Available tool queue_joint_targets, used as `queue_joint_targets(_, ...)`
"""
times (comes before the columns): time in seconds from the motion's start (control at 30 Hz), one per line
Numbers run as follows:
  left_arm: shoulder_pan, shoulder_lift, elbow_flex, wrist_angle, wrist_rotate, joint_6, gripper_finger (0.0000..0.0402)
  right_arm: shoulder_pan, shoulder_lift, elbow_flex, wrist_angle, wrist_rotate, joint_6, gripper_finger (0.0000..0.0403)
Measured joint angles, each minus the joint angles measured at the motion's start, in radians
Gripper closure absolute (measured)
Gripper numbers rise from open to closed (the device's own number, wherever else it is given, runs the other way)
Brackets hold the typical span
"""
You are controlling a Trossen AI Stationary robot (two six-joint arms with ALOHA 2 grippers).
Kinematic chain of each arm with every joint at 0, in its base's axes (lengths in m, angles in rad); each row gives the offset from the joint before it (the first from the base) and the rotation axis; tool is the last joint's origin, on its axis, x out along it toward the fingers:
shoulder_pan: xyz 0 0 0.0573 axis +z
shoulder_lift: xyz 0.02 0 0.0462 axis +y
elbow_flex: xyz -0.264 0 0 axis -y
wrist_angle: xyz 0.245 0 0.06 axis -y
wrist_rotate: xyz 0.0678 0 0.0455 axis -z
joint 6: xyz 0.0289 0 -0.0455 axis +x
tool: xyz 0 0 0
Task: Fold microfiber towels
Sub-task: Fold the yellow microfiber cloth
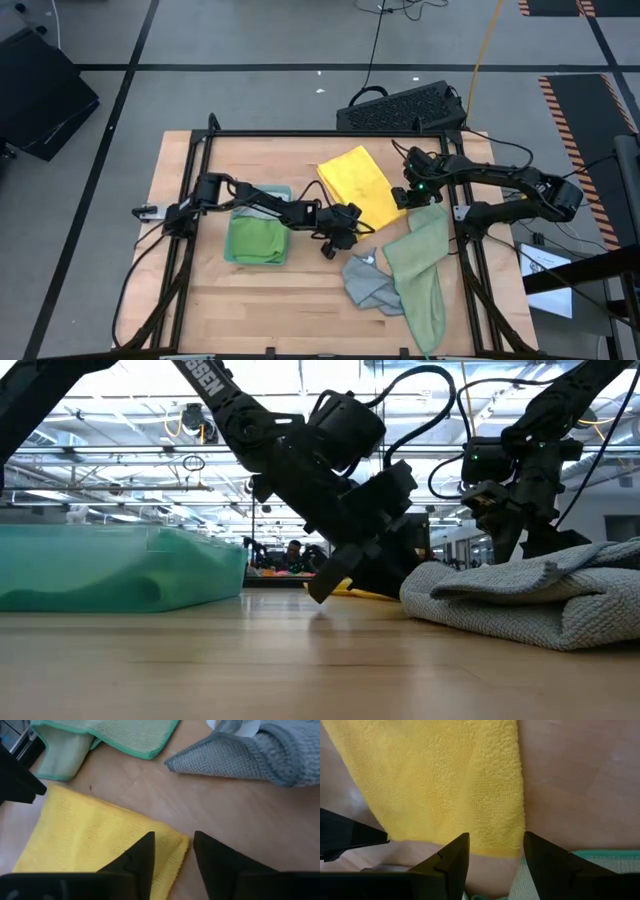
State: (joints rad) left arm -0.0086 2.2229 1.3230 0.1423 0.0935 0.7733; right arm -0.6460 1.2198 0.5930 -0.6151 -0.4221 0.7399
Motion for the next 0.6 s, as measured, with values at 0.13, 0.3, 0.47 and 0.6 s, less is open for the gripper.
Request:
queue_joint_targets(0.13, 0.001, 0.012, -0.002, 0.012, 0.020, -0.007, 0.0289, 0.000, 0.000, 0.000, 0.001, -0.002, 0.000, 0.0222)
queue_joint_targets(0.3, 0.001, 0.035, -0.002, 0.025, 0.037, -0.053, 0.0353, 0.000, -0.044, 0.000, -0.050, -0.021, -0.060, 0.0222)
queue_joint_targets(0.47, 0.001, 0.054, -0.003, 0.075, 0.044, -0.152, 0.0392, -0.001, -0.158, 0.000, -0.122, 0.003, -0.066, 0.0222)
queue_joint_targets(0.6, 0.003, 0.031, -0.004, 0.085, 0.039, -0.239, 0.0395, 0.012, -0.285, 0.000, -0.148, 0.001, -0.063, 0.0222)
